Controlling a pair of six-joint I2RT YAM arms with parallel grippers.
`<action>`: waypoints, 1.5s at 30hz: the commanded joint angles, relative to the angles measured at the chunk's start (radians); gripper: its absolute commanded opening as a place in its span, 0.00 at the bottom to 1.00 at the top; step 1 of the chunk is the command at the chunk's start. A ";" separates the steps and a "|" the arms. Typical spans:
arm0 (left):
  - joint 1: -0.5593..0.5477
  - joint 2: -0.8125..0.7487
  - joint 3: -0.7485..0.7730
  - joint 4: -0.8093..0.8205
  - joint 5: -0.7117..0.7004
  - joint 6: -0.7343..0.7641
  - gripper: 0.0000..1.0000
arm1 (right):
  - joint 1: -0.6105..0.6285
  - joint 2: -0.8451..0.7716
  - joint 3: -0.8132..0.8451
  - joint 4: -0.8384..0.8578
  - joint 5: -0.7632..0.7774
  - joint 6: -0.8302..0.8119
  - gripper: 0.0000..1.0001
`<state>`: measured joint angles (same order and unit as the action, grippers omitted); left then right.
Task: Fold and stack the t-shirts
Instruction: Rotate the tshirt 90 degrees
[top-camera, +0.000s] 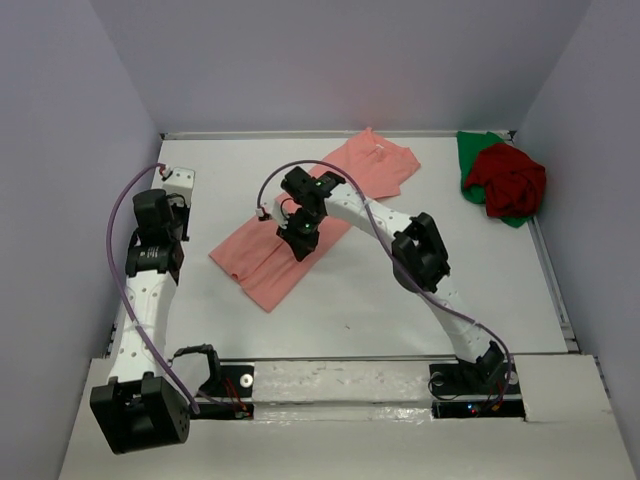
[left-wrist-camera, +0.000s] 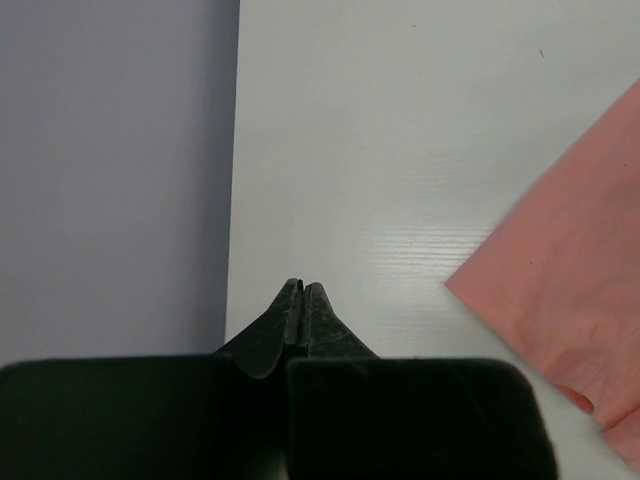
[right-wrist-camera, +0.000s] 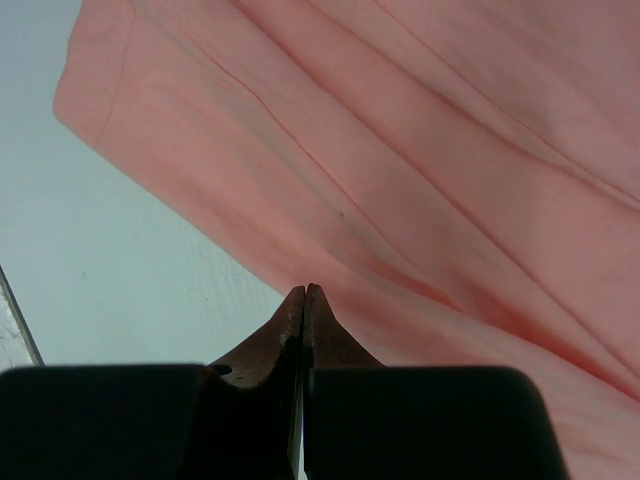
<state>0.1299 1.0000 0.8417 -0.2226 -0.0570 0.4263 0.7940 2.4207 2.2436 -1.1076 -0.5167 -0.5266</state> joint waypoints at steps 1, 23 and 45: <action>0.022 -0.052 -0.018 0.058 -0.007 -0.023 0.00 | 0.030 0.044 0.040 0.060 -0.043 0.004 0.00; 0.073 -0.063 -0.020 0.058 0.025 -0.037 0.00 | 0.091 0.015 -0.272 0.109 0.007 -0.026 0.00; 0.073 -0.072 -0.012 0.048 0.089 -0.047 0.00 | 0.082 -0.239 -0.697 0.141 0.213 -0.078 0.00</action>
<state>0.1982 0.9512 0.8249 -0.2058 -0.0013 0.3931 0.8726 2.1612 1.6264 -0.9283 -0.4778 -0.5606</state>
